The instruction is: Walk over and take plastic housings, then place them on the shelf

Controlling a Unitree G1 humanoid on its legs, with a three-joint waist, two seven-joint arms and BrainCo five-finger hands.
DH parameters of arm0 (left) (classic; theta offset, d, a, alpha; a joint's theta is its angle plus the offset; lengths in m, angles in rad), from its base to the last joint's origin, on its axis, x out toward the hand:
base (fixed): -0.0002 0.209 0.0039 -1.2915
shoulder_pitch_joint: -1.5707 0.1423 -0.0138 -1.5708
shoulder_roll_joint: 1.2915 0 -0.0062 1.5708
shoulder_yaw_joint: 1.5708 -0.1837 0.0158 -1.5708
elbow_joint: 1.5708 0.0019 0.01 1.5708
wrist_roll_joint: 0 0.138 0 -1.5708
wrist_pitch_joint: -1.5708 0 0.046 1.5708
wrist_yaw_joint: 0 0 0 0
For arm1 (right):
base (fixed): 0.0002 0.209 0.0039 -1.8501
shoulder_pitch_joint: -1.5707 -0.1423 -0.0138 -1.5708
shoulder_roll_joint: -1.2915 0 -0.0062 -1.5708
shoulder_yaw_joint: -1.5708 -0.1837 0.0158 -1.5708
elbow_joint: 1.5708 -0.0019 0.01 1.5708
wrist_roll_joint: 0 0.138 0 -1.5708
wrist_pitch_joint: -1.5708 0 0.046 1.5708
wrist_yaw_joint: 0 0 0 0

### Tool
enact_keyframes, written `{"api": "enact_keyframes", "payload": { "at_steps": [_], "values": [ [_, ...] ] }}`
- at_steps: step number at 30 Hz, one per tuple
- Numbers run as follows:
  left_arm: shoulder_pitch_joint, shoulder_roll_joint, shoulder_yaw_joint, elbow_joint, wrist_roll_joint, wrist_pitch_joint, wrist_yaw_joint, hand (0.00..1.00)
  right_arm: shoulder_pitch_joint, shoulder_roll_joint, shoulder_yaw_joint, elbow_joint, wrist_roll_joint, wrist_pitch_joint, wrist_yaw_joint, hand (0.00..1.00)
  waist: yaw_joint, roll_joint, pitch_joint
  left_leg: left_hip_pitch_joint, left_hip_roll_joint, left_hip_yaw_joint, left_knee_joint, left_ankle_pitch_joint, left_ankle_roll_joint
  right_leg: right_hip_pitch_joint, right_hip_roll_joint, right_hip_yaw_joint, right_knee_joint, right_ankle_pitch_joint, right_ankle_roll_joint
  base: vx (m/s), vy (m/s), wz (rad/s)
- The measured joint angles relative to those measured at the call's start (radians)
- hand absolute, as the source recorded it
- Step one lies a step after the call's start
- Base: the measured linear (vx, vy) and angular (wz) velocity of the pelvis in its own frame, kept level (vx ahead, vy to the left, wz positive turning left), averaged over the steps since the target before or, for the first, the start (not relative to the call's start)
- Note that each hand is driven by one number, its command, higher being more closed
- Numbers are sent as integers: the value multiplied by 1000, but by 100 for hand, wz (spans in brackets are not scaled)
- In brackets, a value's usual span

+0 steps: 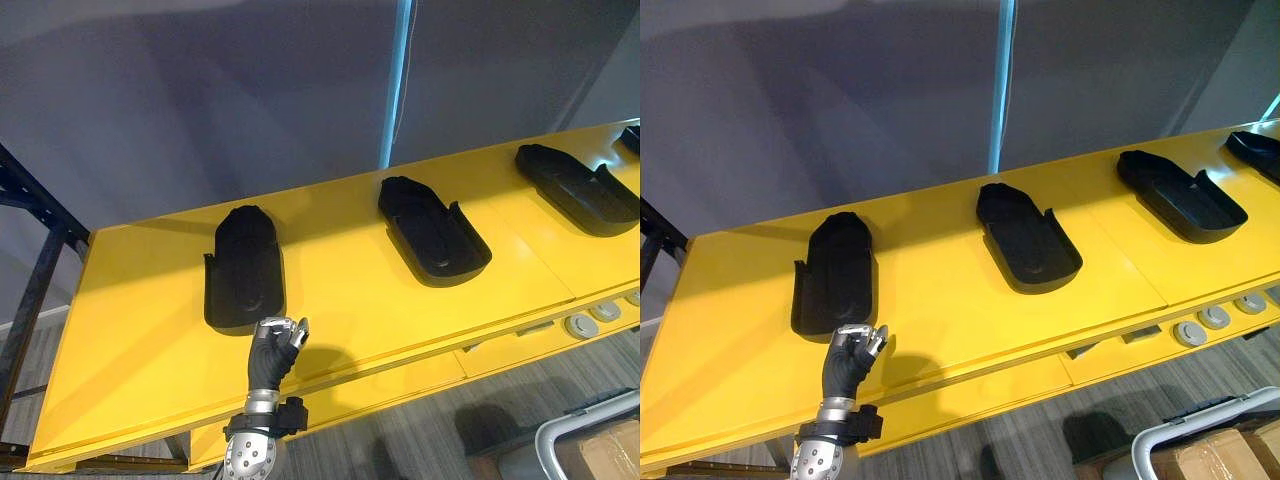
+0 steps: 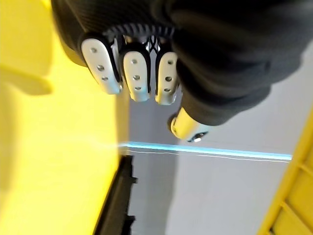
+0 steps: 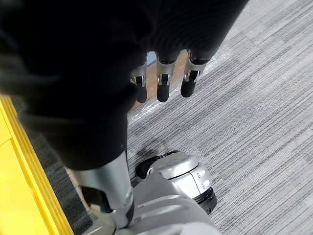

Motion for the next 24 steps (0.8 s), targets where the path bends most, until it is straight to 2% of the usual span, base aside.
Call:
{"api": "enact_keyframes", "payload": {
  "at_steps": [13, 24],
  "values": [
    [-89, -21, 98, 79, 7, 19, 40, 100, -14, 20, -2, -4, 9, 0, -2, 0, -2, -19, 16, -26, 17, 23, 0, -5, -8, -42, 18, 23, 3, 1, -3, -7, 2, -6],
    [-116, -39, 136, 109, 7, 31, 64, 100, -27, 23, -11, -3, 22, 0, -7, 0, -4, -18, 37, -29, 17, 27, 0, -5, -8, -46, 17, 24, 2, 1, -3, 3, 1, 0]
  ]
}}
